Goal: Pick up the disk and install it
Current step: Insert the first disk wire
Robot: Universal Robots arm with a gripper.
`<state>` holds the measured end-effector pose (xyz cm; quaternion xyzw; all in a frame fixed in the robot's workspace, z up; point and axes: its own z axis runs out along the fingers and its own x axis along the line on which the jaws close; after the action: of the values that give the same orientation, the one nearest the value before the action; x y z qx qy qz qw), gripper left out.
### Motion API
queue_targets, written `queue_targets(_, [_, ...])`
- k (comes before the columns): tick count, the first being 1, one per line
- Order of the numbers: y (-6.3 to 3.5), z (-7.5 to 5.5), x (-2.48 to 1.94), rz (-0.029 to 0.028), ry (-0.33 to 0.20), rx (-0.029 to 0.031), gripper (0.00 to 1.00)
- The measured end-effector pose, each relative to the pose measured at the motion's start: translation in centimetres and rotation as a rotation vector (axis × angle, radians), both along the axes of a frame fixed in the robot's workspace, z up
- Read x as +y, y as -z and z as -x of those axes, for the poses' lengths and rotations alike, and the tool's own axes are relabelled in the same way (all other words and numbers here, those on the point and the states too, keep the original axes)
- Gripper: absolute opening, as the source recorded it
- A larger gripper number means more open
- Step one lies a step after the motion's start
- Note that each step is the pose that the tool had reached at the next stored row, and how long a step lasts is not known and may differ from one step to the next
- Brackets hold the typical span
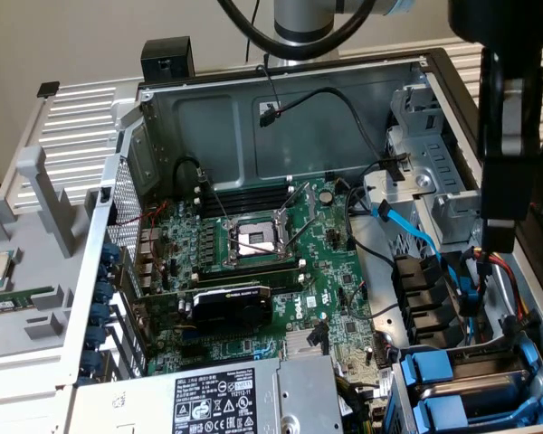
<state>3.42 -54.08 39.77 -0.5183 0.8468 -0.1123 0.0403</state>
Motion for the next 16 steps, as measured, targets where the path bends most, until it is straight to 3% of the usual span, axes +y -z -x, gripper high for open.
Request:
queue_targets(7, [0.0, 0.0, -0.01, 0.0, 0.0, 0.0, 0.43])
queue_targets(10, [0.0, 0.0, -0.52, -0.0052, 0.0, 0.0006, 0.43])
queue_targets(13, [0.0, 0.0, -1.23, -0.0181, 0.0, 0.0031, 0.43])
queue_targets(16, [0.0, 0.0, -2.01, -0.0422, 0.0, 0.0047, 0.43])
